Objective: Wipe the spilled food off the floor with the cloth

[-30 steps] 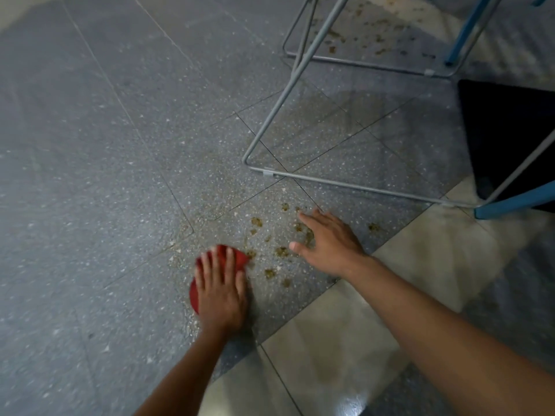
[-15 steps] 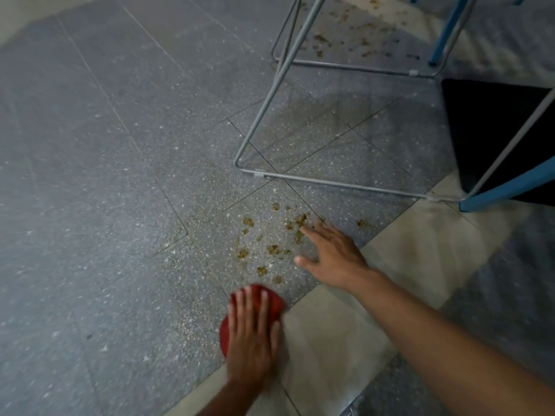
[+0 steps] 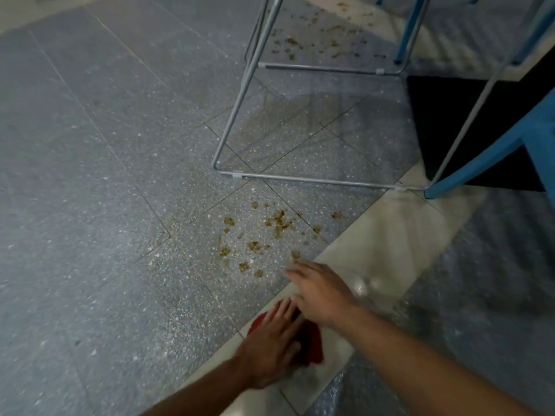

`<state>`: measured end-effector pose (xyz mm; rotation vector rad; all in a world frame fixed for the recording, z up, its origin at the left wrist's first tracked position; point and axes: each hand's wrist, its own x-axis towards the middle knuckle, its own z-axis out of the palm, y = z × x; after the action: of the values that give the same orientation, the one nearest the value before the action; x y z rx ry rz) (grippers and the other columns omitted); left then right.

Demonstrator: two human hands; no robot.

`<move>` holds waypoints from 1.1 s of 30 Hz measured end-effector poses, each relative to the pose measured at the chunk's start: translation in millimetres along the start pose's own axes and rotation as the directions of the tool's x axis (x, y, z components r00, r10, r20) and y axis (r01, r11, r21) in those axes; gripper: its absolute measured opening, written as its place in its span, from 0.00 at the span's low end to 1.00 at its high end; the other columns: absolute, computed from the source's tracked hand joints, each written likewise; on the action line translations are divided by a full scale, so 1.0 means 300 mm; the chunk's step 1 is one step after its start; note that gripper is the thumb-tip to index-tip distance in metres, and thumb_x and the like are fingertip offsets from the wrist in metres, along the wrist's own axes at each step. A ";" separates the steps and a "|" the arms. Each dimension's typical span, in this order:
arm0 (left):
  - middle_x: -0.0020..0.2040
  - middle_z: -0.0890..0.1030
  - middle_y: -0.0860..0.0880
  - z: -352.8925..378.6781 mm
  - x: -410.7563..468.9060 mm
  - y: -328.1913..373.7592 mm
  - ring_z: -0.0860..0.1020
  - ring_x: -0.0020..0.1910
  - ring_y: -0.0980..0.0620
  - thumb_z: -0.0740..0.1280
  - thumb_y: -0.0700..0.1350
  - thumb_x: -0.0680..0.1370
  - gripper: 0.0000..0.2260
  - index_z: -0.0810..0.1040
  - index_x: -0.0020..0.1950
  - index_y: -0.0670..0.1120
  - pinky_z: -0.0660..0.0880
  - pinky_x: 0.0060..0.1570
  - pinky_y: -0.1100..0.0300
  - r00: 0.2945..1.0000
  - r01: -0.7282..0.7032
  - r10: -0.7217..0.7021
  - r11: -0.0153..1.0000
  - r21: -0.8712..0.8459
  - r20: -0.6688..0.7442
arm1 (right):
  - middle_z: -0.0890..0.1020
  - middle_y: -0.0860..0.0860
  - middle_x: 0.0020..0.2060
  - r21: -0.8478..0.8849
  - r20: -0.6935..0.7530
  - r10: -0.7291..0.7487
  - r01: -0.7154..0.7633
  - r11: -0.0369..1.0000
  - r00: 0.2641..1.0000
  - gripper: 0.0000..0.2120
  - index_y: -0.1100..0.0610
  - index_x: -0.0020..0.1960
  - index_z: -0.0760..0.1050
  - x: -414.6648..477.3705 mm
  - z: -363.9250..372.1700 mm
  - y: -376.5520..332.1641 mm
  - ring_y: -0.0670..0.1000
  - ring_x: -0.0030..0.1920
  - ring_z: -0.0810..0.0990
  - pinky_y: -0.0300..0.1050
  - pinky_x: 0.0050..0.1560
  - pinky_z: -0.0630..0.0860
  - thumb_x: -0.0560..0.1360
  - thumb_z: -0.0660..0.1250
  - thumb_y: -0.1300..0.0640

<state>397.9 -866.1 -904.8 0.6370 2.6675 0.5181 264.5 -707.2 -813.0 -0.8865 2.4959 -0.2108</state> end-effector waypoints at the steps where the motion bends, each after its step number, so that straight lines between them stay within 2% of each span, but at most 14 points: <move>1: 0.88 0.46 0.44 -0.061 0.029 -0.022 0.43 0.87 0.39 0.58 0.50 0.86 0.31 0.51 0.88 0.49 0.39 0.85 0.46 0.998 0.042 -0.041 0.998 -0.043 0.039 | 0.67 0.53 0.77 -0.004 -0.015 -0.009 0.009 1.000 1.000 0.27 0.53 0.78 0.64 -0.029 0.021 -0.020 0.55 0.77 0.63 0.51 0.76 0.61 0.80 0.63 0.53; 4: 0.88 0.55 0.44 -0.279 0.087 -0.115 0.49 0.88 0.47 0.58 0.47 0.82 0.31 0.60 0.87 0.48 0.38 0.85 0.53 0.982 0.172 -0.174 0.985 0.021 0.074 | 0.73 0.53 0.71 0.005 -0.062 0.059 -0.059 0.998 0.996 0.23 0.54 0.74 0.69 -0.107 0.094 -0.080 0.56 0.70 0.70 0.50 0.70 0.68 0.80 0.59 0.55; 5: 0.86 0.62 0.45 -0.356 0.097 -0.144 0.55 0.86 0.48 0.59 0.45 0.82 0.29 0.65 0.85 0.49 0.42 0.86 0.53 0.978 0.188 -0.192 0.981 0.058 0.082 | 0.73 0.53 0.72 0.015 -0.045 0.075 -0.074 0.997 0.996 0.22 0.54 0.74 0.69 -0.128 0.120 -0.103 0.56 0.70 0.71 0.51 0.69 0.68 0.81 0.57 0.54; 7: 0.81 0.72 0.47 -0.488 0.122 -0.173 0.66 0.82 0.48 0.62 0.41 0.81 0.26 0.72 0.80 0.51 0.57 0.84 0.49 0.971 0.208 -0.219 0.972 0.110 0.098 | 0.72 0.55 0.74 -0.023 0.031 0.061 -0.060 0.998 0.998 0.23 0.54 0.74 0.71 -0.176 0.191 -0.156 0.58 0.72 0.71 0.53 0.71 0.68 0.82 0.58 0.47; 9: 0.78 0.75 0.47 -0.589 0.171 -0.157 0.72 0.78 0.47 0.63 0.40 0.80 0.25 0.74 0.79 0.52 0.69 0.78 0.46 0.962 0.206 -0.227 0.968 0.145 0.150 | 0.80 0.53 0.67 -0.121 0.129 0.082 -0.066 0.990 0.988 0.30 0.51 0.67 0.81 -0.222 0.269 -0.202 0.56 0.65 0.80 0.53 0.63 0.78 0.71 0.70 0.34; 11: 0.77 0.76 0.45 -0.648 0.244 -0.118 0.75 0.76 0.46 0.63 0.41 0.81 0.24 0.74 0.79 0.51 0.71 0.76 0.48 0.956 0.181 -0.210 0.972 0.153 0.203 | 0.84 0.52 0.62 -0.117 0.100 0.132 -0.120 0.986 0.986 0.37 0.49 0.60 0.85 -0.257 0.334 -0.238 0.55 0.60 0.84 0.54 0.56 0.82 0.56 0.78 0.31; 12: 0.77 0.77 0.45 -0.663 0.280 -0.095 0.75 0.75 0.46 0.62 0.42 0.82 0.24 0.74 0.79 0.51 0.72 0.75 0.49 0.956 0.168 -0.200 0.973 0.159 0.213 | 0.83 0.53 0.63 -0.090 0.059 0.138 -0.132 0.987 0.989 0.39 0.50 0.61 0.85 -0.260 0.364 -0.249 0.56 0.61 0.83 0.57 0.60 0.79 0.54 0.79 0.32; 14: 0.75 0.79 0.45 -0.672 0.343 -0.048 0.77 0.73 0.46 0.60 0.43 0.83 0.23 0.74 0.78 0.52 0.73 0.73 0.52 0.960 0.152 -0.186 0.974 0.170 0.209 | 0.80 0.55 0.66 -0.086 0.005 0.185 -0.183 0.979 0.983 0.39 0.52 0.65 0.82 -0.256 0.392 -0.244 0.58 0.65 0.80 0.61 0.65 0.71 0.59 0.78 0.35; 17: 0.77 0.77 0.45 -0.631 0.391 0.000 0.76 0.74 0.45 0.60 0.44 0.84 0.22 0.74 0.79 0.52 0.74 0.73 0.50 0.964 0.131 -0.160 0.981 0.146 0.213 | 0.76 0.60 0.70 -0.050 -0.082 0.344 -0.348 0.936 0.935 0.32 0.58 0.71 0.76 -0.222 0.367 -0.174 0.61 0.70 0.76 0.64 0.65 0.75 0.74 0.64 0.40; 19: 0.78 0.76 0.47 -0.585 0.386 0.009 0.75 0.75 0.45 0.60 0.44 0.84 0.22 0.75 0.78 0.53 0.73 0.74 0.50 0.965 0.123 -0.146 0.985 0.117 0.217 | 0.77 0.62 0.69 0.015 -0.097 0.455 -0.455 0.890 0.885 0.31 0.60 0.70 0.77 -0.191 0.334 -0.092 0.63 0.68 0.77 0.66 0.62 0.77 0.76 0.55 0.43; 21: 0.76 0.78 0.50 -0.541 0.363 -0.004 0.77 0.74 0.47 0.61 0.43 0.83 0.21 0.79 0.75 0.53 0.73 0.74 0.52 0.978 0.123 -0.130 0.991 0.055 0.160 | 0.75 0.64 0.70 0.060 -0.145 0.524 -0.521 0.851 0.839 0.32 0.62 0.70 0.76 -0.159 0.308 0.005 0.65 0.69 0.76 0.68 0.63 0.75 0.76 0.53 0.44; 24: 0.72 0.82 0.52 -0.479 0.333 -0.045 0.80 0.69 0.50 0.61 0.42 0.82 0.19 0.83 0.70 0.53 0.73 0.70 0.57 0.991 0.113 -0.114 0.993 0.022 0.063 | 0.65 0.64 0.77 0.131 -0.164 0.555 -0.540 0.832 0.816 0.34 0.63 0.77 0.66 -0.094 0.283 0.140 0.67 0.76 0.64 0.70 0.73 0.62 0.78 0.49 0.44; 28: 0.67 0.85 0.52 -0.433 0.309 -0.100 0.82 0.65 0.50 0.64 0.42 0.81 0.18 0.86 0.67 0.52 0.74 0.66 0.59 0.995 0.097 -0.097 0.995 -0.009 0.008 | 0.49 0.61 0.82 0.129 -0.110 0.570 -0.557 0.821 0.814 0.37 0.57 0.83 0.50 0.087 0.190 0.337 0.63 0.82 0.48 0.66 0.78 0.46 0.82 0.47 0.37; 33: 0.65 0.86 0.52 -0.423 0.316 -0.153 0.84 0.64 0.50 0.65 0.42 0.81 0.17 0.87 0.66 0.52 0.76 0.68 0.57 0.992 0.120 -0.121 0.991 -0.052 -0.031 | 0.41 0.57 0.82 0.093 -0.037 0.553 -0.549 0.831 0.832 0.38 0.52 0.84 0.43 0.238 0.075 0.469 0.60 0.82 0.40 0.66 0.78 0.43 0.82 0.50 0.35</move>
<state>249.8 -891.7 -836.8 0.4530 2.6946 0.5646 149.3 -642.1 -902.1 -0.0967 2.6595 -0.1380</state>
